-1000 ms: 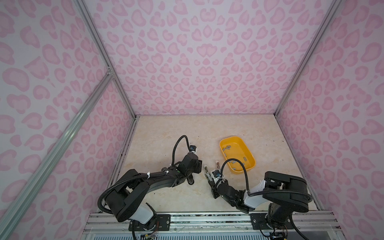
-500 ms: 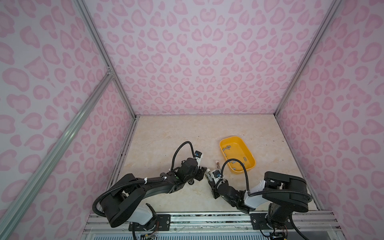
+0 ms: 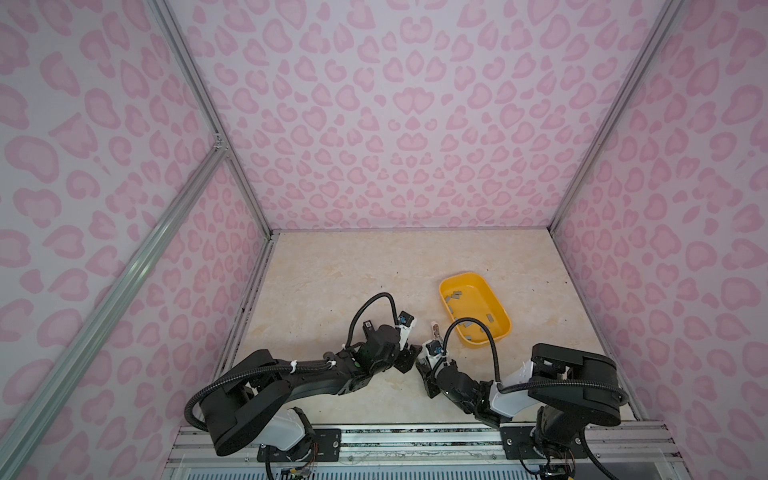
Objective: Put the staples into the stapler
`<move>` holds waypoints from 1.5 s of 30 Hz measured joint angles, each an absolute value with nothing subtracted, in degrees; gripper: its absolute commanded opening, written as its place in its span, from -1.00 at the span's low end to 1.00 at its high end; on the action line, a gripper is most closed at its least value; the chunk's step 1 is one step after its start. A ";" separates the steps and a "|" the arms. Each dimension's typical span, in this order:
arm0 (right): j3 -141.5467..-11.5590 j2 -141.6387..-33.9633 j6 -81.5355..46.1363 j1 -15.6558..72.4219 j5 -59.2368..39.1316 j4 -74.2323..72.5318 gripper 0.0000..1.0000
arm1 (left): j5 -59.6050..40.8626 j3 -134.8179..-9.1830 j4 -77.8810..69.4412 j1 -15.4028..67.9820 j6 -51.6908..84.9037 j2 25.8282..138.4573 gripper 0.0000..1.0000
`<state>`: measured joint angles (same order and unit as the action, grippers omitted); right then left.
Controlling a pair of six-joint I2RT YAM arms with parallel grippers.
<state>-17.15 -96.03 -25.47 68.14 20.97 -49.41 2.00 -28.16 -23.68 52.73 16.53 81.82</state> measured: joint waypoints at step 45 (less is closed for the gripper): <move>-19.66 -82.52 -23.86 66.96 20.78 -33.43 -0.58 | 4.29 -25.43 -26.85 54.13 16.08 81.73 -0.05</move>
<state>-19.66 -82.52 -23.86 66.96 20.78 -33.43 4.29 -25.43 -26.85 54.13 16.08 81.73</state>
